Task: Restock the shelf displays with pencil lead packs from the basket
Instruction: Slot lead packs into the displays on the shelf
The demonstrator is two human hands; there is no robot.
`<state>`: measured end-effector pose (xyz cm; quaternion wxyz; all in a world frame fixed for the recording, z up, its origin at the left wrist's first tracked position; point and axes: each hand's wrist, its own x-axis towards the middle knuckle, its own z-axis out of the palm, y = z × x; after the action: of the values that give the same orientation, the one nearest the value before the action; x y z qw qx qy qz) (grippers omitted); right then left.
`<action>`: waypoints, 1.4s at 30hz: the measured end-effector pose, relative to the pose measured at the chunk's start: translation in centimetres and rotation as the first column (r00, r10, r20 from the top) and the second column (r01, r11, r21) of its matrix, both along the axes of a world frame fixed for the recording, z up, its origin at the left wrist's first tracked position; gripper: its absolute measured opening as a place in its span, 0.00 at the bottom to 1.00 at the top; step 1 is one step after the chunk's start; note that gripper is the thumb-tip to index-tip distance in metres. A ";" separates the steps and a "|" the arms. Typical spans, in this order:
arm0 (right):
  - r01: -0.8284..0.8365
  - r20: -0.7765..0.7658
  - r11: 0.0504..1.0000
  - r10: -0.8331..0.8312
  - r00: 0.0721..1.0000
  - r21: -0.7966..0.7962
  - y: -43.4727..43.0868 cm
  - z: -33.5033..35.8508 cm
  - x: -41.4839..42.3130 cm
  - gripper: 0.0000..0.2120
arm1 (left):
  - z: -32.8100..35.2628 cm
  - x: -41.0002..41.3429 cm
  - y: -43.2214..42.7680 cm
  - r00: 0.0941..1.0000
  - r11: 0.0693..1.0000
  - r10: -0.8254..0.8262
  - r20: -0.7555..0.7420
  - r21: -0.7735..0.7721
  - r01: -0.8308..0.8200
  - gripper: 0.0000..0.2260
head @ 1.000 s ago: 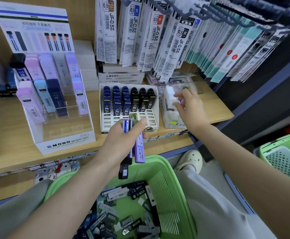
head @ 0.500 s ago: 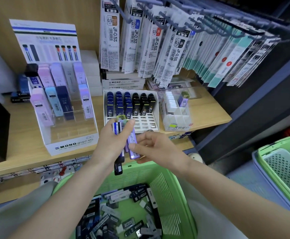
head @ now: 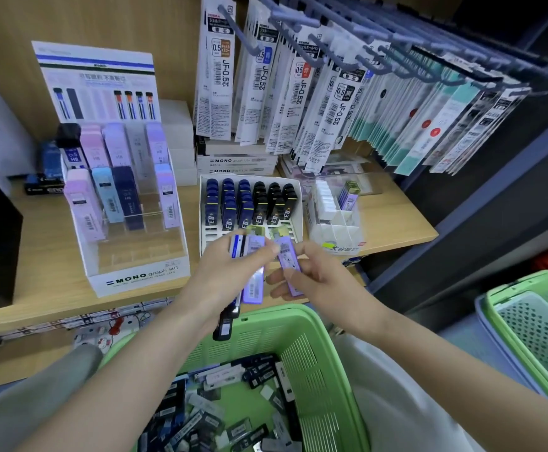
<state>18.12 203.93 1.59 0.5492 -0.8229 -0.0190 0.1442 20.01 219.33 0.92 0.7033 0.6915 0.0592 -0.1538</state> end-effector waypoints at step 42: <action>0.483 0.525 0.681 -0.168 0.834 -0.551 -13.7 -2.1 13.1 0.07 | -1.4 1.7 -3.4 0.991 1.000 -0.008 -0.134 0.022 0.011 0.08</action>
<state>31.20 190.21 -0.47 0.2183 -0.9625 0.0632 -0.1483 21.70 215.98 -0.49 0.6890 0.6880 0.1048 -0.2025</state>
